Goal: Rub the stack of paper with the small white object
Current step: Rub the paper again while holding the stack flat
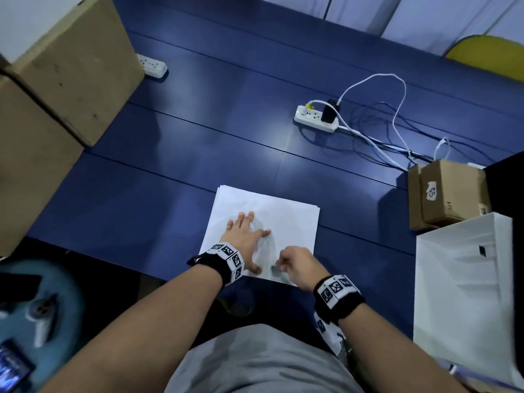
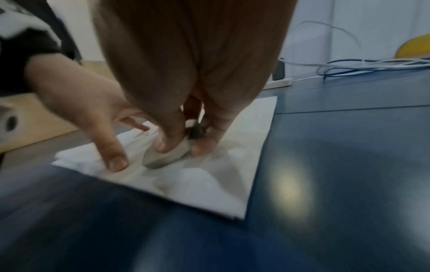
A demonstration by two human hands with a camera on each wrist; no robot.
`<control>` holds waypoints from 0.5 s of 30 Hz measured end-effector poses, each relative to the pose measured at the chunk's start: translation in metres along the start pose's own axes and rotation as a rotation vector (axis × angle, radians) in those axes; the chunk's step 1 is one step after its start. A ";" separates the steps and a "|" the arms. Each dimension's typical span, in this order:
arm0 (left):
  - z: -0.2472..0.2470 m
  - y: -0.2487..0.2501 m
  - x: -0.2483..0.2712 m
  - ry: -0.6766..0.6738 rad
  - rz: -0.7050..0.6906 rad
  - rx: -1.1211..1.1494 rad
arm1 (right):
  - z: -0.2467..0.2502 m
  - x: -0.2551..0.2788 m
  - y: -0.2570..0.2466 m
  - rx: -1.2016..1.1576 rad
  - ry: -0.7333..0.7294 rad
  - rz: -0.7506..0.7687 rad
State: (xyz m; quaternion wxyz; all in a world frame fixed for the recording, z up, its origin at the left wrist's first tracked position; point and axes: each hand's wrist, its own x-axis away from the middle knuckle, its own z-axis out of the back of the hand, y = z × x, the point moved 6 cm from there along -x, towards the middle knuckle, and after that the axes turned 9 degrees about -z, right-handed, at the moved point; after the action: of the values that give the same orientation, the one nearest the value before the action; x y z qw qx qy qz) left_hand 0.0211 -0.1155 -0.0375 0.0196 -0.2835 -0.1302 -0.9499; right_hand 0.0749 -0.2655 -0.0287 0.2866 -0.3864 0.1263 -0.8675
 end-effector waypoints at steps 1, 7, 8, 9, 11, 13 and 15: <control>0.001 0.000 0.000 -0.002 -0.001 -0.002 | 0.005 -0.005 0.000 -0.004 0.025 -0.011; 0.005 0.004 0.005 -0.017 -0.006 -0.019 | 0.038 -0.028 0.014 -0.107 0.250 -0.139; 0.006 0.005 0.004 -0.018 -0.008 -0.016 | 0.029 -0.020 0.012 -0.073 0.177 -0.107; 0.005 0.005 0.004 -0.022 -0.006 -0.008 | 0.017 -0.011 0.009 -0.035 0.080 -0.069; 0.005 0.003 0.004 -0.032 -0.002 -0.001 | -0.002 0.002 0.005 0.048 -0.068 -0.010; 0.005 0.002 0.003 -0.036 -0.014 -0.018 | 0.008 -0.005 0.000 0.093 -0.003 0.001; 0.003 0.003 0.003 -0.044 -0.020 -0.030 | 0.029 -0.018 0.002 0.066 0.150 -0.067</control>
State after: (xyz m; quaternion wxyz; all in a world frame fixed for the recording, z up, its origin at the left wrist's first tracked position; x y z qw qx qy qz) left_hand 0.0202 -0.1173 -0.0329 0.0030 -0.3031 -0.1192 -0.9455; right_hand 0.1070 -0.2562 -0.0202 0.2597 -0.3146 0.1057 -0.9069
